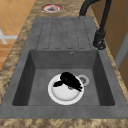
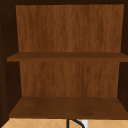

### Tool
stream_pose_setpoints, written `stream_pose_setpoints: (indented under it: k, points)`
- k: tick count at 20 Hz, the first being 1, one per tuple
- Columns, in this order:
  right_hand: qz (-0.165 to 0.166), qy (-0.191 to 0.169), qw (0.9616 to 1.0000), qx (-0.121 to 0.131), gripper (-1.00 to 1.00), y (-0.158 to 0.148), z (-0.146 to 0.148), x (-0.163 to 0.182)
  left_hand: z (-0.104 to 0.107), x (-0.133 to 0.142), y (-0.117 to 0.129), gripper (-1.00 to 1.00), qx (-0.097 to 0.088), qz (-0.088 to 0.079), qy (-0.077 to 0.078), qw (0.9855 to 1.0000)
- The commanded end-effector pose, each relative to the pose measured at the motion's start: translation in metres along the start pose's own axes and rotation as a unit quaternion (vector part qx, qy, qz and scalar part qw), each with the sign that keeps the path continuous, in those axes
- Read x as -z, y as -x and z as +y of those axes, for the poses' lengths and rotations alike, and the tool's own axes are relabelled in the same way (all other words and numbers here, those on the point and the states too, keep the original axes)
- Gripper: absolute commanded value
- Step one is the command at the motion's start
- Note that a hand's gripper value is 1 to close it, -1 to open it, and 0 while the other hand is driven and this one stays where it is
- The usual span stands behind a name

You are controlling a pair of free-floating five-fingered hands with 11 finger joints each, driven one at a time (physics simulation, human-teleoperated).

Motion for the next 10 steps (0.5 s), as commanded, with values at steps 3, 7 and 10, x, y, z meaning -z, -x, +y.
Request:
stream_pose_setpoints:
  k: [3, 7, 10]
  points:
    - [0.0, 0.0, 1.0, 0.0, 0.0, 0.0, 0.0, 0.0, -0.006, 0.001, 0.02, -1.0, -0.026, -0.002, 0.011, 0.9996]
    - [0.0, 0.0, 1.0, 0.0, 0.0, 0.0, 0.0, 0.0, 0.001, 0.001, 0.033, -1.0, -0.047, 0.0, 0.01, 0.9989]
    - [0.0, 0.0, 1.0, 0.0, 0.0, 0.0, 0.0, 0.0, 0.006, 0.001, 0.033, -1.0, -0.065, 0.0, 0.009, 0.9979]
